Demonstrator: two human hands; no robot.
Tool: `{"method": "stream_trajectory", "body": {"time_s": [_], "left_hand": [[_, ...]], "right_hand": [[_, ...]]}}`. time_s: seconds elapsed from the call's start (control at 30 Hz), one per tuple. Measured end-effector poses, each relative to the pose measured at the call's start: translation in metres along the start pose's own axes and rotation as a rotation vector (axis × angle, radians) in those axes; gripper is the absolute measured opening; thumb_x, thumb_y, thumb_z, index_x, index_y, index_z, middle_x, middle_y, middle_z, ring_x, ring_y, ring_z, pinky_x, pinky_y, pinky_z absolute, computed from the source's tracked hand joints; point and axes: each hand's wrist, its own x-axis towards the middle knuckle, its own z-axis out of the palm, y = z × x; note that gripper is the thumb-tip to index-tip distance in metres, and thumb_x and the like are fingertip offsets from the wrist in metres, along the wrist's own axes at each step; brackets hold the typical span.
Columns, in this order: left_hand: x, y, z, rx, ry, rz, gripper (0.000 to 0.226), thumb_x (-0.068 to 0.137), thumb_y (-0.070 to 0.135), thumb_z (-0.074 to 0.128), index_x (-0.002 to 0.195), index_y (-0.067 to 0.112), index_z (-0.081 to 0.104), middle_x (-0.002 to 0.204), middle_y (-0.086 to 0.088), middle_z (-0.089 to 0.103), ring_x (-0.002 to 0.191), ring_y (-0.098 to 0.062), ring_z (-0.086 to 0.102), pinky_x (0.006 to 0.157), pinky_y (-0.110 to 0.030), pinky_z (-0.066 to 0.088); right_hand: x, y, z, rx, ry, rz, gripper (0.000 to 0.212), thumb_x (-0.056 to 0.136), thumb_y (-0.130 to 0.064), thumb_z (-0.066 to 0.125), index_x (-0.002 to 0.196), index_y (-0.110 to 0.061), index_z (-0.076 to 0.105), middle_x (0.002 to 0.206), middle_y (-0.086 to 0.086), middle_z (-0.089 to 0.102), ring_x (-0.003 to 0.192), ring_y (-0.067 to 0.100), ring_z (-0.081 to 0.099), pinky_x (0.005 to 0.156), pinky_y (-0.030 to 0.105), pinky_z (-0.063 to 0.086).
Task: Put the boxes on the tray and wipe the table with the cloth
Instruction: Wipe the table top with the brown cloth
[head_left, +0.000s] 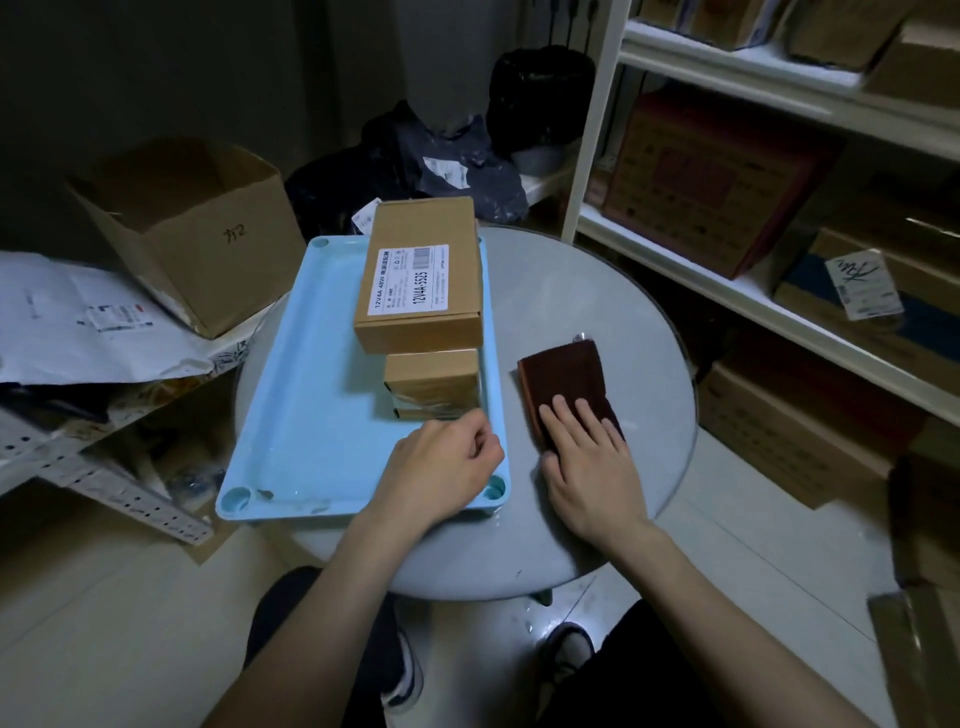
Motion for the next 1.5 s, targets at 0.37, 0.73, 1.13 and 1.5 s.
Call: {"method": "stream_trajectory", "body": {"time_s": [0.37, 0.73, 1.13, 1.5], "left_hand": [[0.007, -0.008, 0.007, -0.046, 0.014, -0.023, 0.024, 0.088, 0.042, 0.044, 0.078, 0.022, 0.051, 0.072, 0.000, 0.062, 0.080, -0.031, 0.056, 0.069, -0.039, 0.050], [0.009, -0.012, 0.011, -0.064, -0.003, -0.043, 0.026, 0.088, 0.044, 0.043, 0.075, 0.022, 0.051, 0.068, 0.001, 0.061, 0.077, -0.029, 0.056, 0.069, -0.038, 0.051], [0.012, -0.010, 0.008, -0.094, -0.015, -0.081, 0.026, 0.083, 0.046, 0.043, 0.076, 0.023, 0.051, 0.068, 0.004, 0.063, 0.079, -0.026, 0.057, 0.070, -0.038, 0.051], [0.009, -0.009, 0.006, -0.118, -0.028, -0.070, 0.024, 0.090, 0.042, 0.046, 0.078, 0.022, 0.052, 0.067, 0.002, 0.060, 0.078, -0.025, 0.055, 0.070, -0.038, 0.049]], "right_hand": [[0.026, 0.007, -0.035, 0.158, 0.015, -0.065, 0.060, 0.085, -0.047, 0.038, 0.140, -0.027, 0.051, 0.151, -0.007, 0.045, 0.142, 0.016, 0.034, 0.110, 0.037, 0.025], [0.031, 0.009, 0.002, -0.109, -0.061, -0.120, 0.062, 0.099, -0.042, 0.015, 0.157, -0.020, 0.014, 0.165, -0.005, 0.010, 0.152, 0.013, 0.003, 0.120, 0.033, -0.001], [0.062, -0.005, 0.007, -0.092, -0.044, -0.038, 0.064, 0.096, -0.040, 0.011, 0.157, -0.019, 0.015, 0.165, -0.004, 0.012, 0.152, 0.016, 0.005, 0.121, 0.037, 0.003], [0.054, 0.056, -0.003, -0.090, -0.009, 0.093, 0.057, 0.102, -0.036, 0.020, 0.157, -0.019, 0.015, 0.165, -0.003, 0.012, 0.152, 0.014, 0.005, 0.121, 0.037, 0.004]]}}
